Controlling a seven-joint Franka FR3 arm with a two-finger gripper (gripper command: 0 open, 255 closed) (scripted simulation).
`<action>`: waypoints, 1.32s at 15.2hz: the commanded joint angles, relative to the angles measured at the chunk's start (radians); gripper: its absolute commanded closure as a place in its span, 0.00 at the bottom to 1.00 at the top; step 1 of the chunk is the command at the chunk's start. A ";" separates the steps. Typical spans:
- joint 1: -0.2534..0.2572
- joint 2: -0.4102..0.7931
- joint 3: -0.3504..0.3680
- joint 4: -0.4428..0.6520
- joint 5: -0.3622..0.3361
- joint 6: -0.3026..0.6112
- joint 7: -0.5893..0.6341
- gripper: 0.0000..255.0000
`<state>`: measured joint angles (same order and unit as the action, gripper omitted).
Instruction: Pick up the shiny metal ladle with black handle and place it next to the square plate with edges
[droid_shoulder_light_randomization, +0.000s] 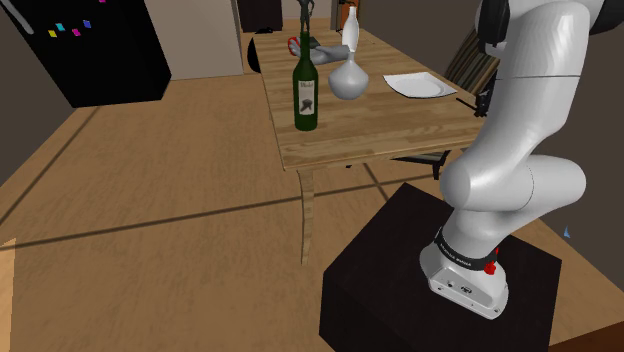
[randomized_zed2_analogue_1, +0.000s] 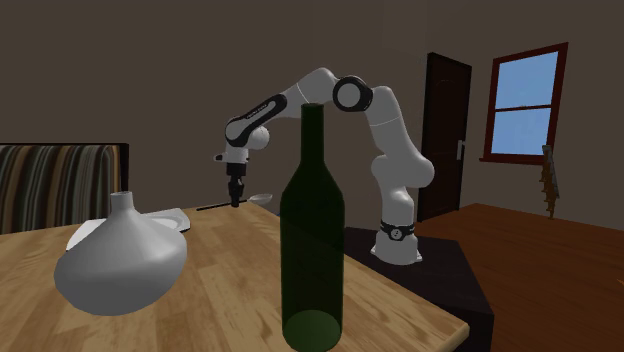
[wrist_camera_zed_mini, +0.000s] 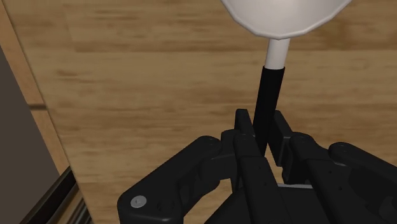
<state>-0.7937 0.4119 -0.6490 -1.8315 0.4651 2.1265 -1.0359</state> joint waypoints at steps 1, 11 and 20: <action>0.000 0.000 0.000 0.000 0.000 0.000 0.000 1.00; 0.007 -0.049 -0.025 0.037 -0.045 -0.074 0.027 0.00; 0.008 -0.060 -0.030 0.049 -0.055 -0.095 0.034 0.00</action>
